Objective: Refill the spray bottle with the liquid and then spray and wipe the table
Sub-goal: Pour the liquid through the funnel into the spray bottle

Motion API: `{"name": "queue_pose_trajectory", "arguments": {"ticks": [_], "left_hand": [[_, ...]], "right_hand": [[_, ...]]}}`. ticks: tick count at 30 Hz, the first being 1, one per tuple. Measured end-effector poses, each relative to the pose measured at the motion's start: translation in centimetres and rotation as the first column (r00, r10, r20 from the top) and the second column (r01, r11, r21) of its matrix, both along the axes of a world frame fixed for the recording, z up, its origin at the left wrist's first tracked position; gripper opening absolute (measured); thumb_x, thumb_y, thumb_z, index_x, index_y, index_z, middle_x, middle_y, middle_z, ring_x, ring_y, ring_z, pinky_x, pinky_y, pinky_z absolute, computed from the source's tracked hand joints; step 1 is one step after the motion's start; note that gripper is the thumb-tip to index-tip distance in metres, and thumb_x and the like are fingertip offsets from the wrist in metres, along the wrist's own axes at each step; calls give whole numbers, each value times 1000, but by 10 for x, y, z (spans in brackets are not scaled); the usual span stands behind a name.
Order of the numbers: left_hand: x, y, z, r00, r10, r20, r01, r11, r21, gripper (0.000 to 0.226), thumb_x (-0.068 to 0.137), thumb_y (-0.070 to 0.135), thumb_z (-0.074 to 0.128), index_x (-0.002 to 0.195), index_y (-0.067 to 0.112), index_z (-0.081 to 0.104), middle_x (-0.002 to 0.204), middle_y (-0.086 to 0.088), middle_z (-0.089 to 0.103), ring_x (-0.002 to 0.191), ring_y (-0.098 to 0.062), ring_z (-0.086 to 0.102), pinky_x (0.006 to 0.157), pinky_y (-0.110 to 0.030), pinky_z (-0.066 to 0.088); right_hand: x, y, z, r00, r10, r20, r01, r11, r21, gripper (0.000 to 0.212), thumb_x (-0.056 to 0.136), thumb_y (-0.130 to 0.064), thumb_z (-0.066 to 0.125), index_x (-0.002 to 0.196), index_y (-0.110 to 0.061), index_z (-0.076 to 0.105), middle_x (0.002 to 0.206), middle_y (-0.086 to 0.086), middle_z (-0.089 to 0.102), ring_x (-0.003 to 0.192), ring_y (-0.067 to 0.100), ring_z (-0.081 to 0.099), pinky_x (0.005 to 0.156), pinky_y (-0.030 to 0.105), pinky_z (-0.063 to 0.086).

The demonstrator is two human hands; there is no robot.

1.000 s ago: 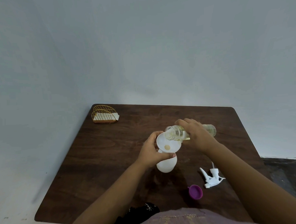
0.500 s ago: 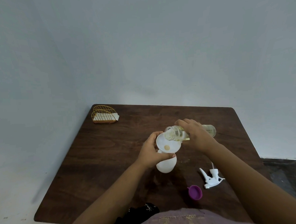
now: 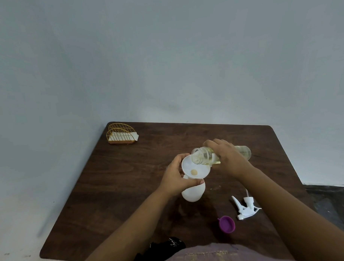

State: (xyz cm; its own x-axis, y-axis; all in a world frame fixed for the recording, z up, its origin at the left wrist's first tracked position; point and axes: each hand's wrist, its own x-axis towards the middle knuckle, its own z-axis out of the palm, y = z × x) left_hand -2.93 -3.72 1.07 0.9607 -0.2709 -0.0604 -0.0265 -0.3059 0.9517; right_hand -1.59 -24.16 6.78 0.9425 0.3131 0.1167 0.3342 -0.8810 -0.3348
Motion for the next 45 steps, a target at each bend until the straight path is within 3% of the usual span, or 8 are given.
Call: {"name": "queue_pose_trajectory", "arguments": {"ticks": [18, 29, 35, 45], "left_hand": [[-3, 0, 3, 1000, -1, -11, 1, 1000, -31, 80, 60, 28, 93, 126, 32, 49, 122, 17, 59, 111, -8, 59, 84, -25, 57], [-5, 0, 7, 1000, 1, -16, -2, 999, -42, 74, 62, 23, 92, 118, 40, 48, 119, 20, 58, 109, -5, 58, 77, -16, 54], [-4, 0, 7, 1000, 1, -16, -2, 1000, -28, 76, 61, 27, 92, 121, 40, 47, 121, 20, 57, 110, -9, 58, 80, -19, 55], [-2, 0, 5, 1000, -4, -17, 4, 1000, -8, 78, 61, 31, 92, 124, 38, 47, 124, 17, 57, 112, -11, 57, 85, -26, 56]], "right_hand": [[0, -1, 4, 1000, 5, 9, -4, 1000, -28, 51, 71, -24, 77, 115, -28, 52, 99, -7, 57, 91, 14, 50, 81, 30, 37], [0, 0, 6, 1000, 15, 6, -14, 1000, -26, 47, 73, -24, 75, 114, -28, 52, 94, -8, 54, 88, 13, 48, 79, 29, 36], [1, 0, 6, 1000, 13, 9, -13, 999, -34, 48, 72, -23, 75, 114, -26, 52, 95, -5, 56, 89, 15, 51, 81, 33, 42], [2, 0, 7, 1000, 15, 6, -15, 999, -43, 46, 73, -25, 75, 113, -28, 52, 95, -7, 55, 89, 14, 50, 79, 29, 35]]}}
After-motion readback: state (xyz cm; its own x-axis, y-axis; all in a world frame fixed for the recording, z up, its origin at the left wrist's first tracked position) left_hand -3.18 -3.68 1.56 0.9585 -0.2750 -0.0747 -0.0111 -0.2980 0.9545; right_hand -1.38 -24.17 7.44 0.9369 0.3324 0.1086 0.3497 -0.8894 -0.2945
